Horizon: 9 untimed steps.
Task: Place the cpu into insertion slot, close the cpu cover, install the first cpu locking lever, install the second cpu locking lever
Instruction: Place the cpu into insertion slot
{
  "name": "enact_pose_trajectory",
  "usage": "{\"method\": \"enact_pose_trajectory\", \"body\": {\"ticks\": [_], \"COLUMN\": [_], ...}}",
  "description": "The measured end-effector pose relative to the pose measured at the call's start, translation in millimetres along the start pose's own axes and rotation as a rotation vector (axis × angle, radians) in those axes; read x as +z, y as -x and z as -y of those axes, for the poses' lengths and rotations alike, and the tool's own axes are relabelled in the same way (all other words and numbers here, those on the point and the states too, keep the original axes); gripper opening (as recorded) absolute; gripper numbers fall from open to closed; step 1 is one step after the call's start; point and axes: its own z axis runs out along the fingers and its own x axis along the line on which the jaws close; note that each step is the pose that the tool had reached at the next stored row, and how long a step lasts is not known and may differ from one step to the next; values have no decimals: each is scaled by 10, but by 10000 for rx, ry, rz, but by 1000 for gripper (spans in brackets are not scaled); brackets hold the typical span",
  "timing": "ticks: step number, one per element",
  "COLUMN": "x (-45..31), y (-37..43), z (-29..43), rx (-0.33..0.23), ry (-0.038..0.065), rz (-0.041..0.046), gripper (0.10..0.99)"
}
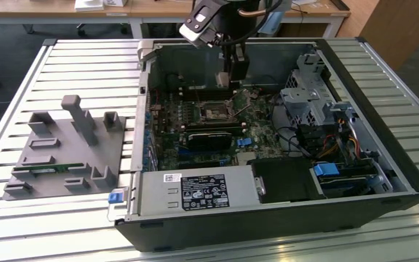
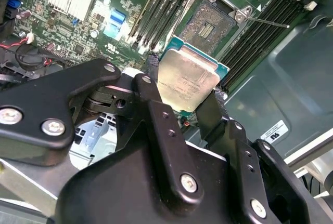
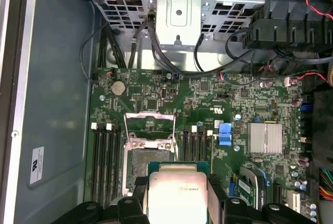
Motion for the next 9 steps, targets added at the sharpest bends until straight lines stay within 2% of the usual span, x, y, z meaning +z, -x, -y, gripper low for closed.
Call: {"method": "enact_pose_trajectory", "body": {"ticks": [9], "x": [59], "y": [0], "z": [8], "rx": [0], "ry": [0], "rz": [0], "gripper": [537]}}
